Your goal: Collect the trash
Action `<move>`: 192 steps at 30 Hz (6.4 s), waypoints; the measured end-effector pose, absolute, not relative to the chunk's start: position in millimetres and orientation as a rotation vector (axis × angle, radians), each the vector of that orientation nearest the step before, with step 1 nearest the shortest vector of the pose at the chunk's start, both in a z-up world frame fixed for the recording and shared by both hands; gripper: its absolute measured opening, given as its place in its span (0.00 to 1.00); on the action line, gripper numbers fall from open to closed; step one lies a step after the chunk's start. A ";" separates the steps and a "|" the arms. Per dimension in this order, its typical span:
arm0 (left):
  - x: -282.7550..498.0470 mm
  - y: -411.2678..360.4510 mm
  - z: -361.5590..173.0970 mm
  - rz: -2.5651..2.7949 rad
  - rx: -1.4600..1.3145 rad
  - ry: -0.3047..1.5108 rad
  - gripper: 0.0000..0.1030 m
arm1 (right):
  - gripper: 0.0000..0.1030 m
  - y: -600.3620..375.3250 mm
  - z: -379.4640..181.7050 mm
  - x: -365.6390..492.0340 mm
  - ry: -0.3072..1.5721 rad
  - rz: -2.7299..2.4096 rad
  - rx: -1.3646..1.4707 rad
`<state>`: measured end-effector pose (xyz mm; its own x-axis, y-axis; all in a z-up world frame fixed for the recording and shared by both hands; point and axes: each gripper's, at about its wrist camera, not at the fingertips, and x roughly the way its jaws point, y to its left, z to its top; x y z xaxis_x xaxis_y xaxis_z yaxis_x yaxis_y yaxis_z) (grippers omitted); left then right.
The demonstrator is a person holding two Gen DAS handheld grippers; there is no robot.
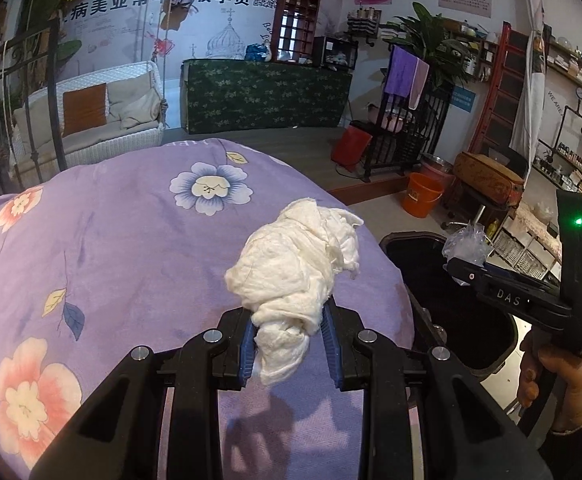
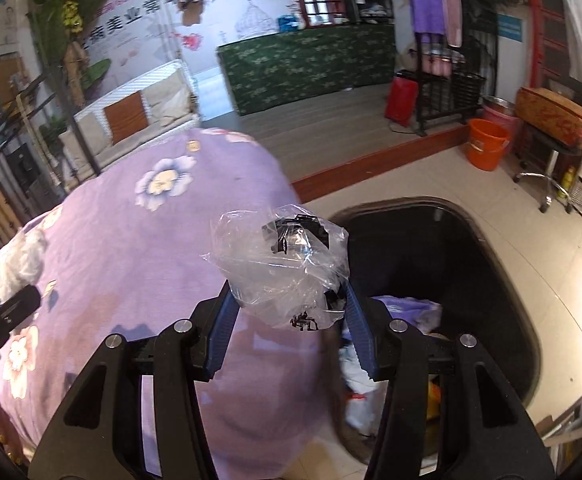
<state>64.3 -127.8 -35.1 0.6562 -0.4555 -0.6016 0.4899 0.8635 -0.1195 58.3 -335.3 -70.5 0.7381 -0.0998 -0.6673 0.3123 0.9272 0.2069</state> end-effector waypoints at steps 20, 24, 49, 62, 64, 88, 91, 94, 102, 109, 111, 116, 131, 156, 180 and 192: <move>53.0 -193.9 -48.8 -0.714 0.139 0.679 0.27 | 0.50 -419.9 -157.3 62.1 0.971 -0.454 0.438; 51.9 -198.3 -50.9 -0.720 0.144 0.689 0.27 | 0.52 -428.1 -174.0 66.5 1.030 -0.468 0.475; 55.1 -260.7 -69.8 -0.865 0.181 0.781 0.27 | 0.78 -443.7 -110.6 31.0 0.754 -0.574 0.480; 57.4 -332.7 -93.3 -1.001 0.282 0.901 0.27 | 0.79 -472.7 -95.3 -3.0 0.677 -0.673 0.502; 57.1 -343.6 -98.6 -1.014 0.308 0.923 0.28 | 0.79 -476.1 -95.6 -6.0 0.670 -0.687 0.508; 38.4 -297.5 -71.7 -0.939 0.264 0.728 0.94 | 0.95 -467.6 -79.2 -25.0 0.580 -0.798 0.383; 42.8 -266.5 -62.4 -0.883 0.266 0.683 0.94 | 0.95 -447.1 -70.3 -18.2 0.550 -0.784 0.339; 50.0 -228.3 -54.3 -0.787 0.236 0.650 0.94 | 0.95 -419.0 -64.2 -7.8 0.518 -0.753 0.305; 42.6 -128.0 -36.8 -0.453 0.225 0.542 0.94 | 0.95 -314.1 -46.6 17.7 0.415 -0.571 0.250; 22.9 -61.1 -21.0 -0.273 0.125 0.502 0.94 | 0.95 -218.0 -39.1 19.8 0.363 -0.418 0.167; 16.7 -47.9 -17.1 -0.239 0.106 0.491 0.94 | 0.95 -202.3 -37.6 14.8 0.366 -0.375 0.145; -1.9 -27.6 -12.1 -0.160 0.047 0.444 0.94 | 0.95 -158.2 -35.9 -4.1 0.334 -0.329 0.083; -16.8 -6.0 -9.9 -0.118 -0.004 0.393 0.94 | 0.95 -114.3 -24.7 -36.1 0.271 -0.323 0.007; -16.5 -11.0 -16.3 -0.143 0.005 0.416 0.94 | 0.95 -127.7 -25.4 -24.7 0.318 -0.346 0.034; -15.0 -13.9 -19.6 -0.148 0.005 0.423 0.94 | 0.95 -128.9 -32.8 -21.6 0.332 -0.350 0.043; -15.4 -14.4 -20.0 -0.147 0.005 0.423 0.94 | 0.95 -129.0 -35.0 -21.9 0.335 -0.353 0.045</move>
<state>-15.4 -14.4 -20.0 0.9012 -0.1415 -0.4096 0.1434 0.9893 -0.0261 -21.9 -129.0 -35.0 0.8840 -0.3316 -0.3295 0.3464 0.9380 -0.0146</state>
